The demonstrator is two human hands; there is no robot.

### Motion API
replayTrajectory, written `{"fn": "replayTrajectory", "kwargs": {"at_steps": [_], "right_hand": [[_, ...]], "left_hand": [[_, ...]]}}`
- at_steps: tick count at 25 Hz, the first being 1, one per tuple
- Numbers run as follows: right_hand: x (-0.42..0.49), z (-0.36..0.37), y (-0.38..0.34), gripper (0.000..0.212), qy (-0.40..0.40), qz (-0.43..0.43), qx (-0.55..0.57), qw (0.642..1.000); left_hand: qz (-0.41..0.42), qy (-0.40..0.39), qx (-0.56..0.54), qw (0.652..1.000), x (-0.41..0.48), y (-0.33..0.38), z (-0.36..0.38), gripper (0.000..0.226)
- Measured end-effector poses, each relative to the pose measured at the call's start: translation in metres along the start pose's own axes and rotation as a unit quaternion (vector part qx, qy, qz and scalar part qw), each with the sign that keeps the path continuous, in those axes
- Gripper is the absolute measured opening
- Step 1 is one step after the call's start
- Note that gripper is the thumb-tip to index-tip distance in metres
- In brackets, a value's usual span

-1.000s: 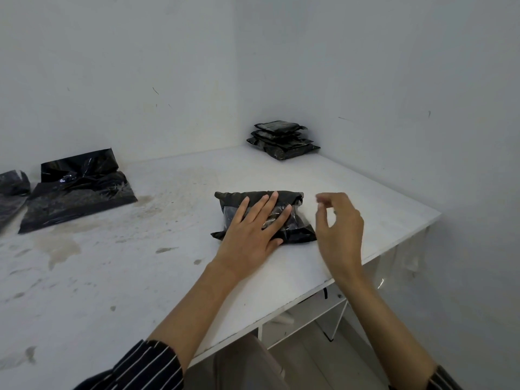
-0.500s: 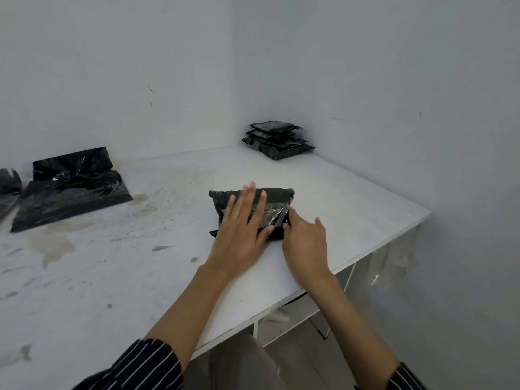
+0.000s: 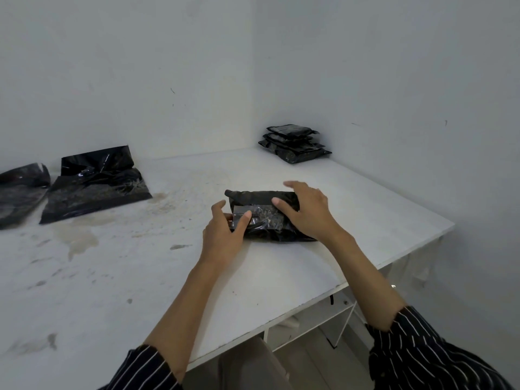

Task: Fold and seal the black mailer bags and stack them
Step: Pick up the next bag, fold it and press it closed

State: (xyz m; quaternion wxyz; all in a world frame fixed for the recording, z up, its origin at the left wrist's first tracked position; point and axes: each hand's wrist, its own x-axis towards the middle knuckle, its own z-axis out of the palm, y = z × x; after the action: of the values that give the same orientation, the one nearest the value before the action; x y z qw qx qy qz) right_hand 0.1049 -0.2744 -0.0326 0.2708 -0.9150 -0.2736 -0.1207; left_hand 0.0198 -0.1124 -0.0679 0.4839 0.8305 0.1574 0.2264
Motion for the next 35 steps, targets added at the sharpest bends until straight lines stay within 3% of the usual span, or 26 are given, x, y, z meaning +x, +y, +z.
{"fn": "replayTrajectory", "kwargs": {"at_steps": [3, 7, 9, 12, 17, 22, 25, 28, 31, 35], "right_hand": [[0.002, 0.016, 0.005, 0.046, -0.010, 0.020, 0.066, 0.998], [-0.001, 0.019, 0.005, 0.043, 0.014, 0.025, 0.109, 0.994], [-0.001, 0.021, 0.004, 0.043, 0.015, 0.028, 0.112, 0.993], [-0.003, 0.022, 0.004, 0.043, 0.019, 0.028, 0.117, 0.993], [-0.002, 0.023, 0.005, 0.043, 0.024, 0.029, 0.127, 0.991], [-0.002, 0.023, 0.006, 0.042, 0.013, 0.025, 0.123, 0.992], [-0.005, 0.015, 0.007, 0.043, -0.016, 0.019, 0.166, 0.986], [-0.014, 0.008, 0.015, 0.052, 0.007, 0.078, 0.252, 0.965], [-0.021, 0.009, 0.026, 0.067, -0.013, 0.161, 0.258, 0.953], [-0.028, 0.016, 0.026, 0.092, -0.036, 0.155, 0.280, 0.947]], "left_hand": [[0.012, 0.018, 0.002, 1.000, 0.003, -0.003, 0.003, 0.047], [0.017, 0.068, 0.015, 0.997, 0.004, -0.003, 0.007, 0.042], [0.074, 0.121, 0.038, 0.989, 0.002, -0.002, 0.006, 0.036], [0.208, 0.195, 0.159, 0.945, -0.004, 0.001, 0.012, 0.008], [0.210, 0.108, 0.217, 0.947, -0.009, -0.001, 0.019, 0.025], [0.263, 0.107, 0.353, 0.892, -0.005, -0.003, 0.015, 0.052], [0.191, 0.094, 0.309, 0.927, -0.008, -0.002, 0.011, 0.055], [0.077, 0.097, 0.128, 0.984, -0.005, -0.003, 0.002, 0.040], [0.022, 0.055, 0.064, 0.996, 0.002, 0.000, -0.001, 0.064], [-0.059, -0.028, 0.072, 0.995, 0.010, 0.010, 0.009, 0.109]]}}
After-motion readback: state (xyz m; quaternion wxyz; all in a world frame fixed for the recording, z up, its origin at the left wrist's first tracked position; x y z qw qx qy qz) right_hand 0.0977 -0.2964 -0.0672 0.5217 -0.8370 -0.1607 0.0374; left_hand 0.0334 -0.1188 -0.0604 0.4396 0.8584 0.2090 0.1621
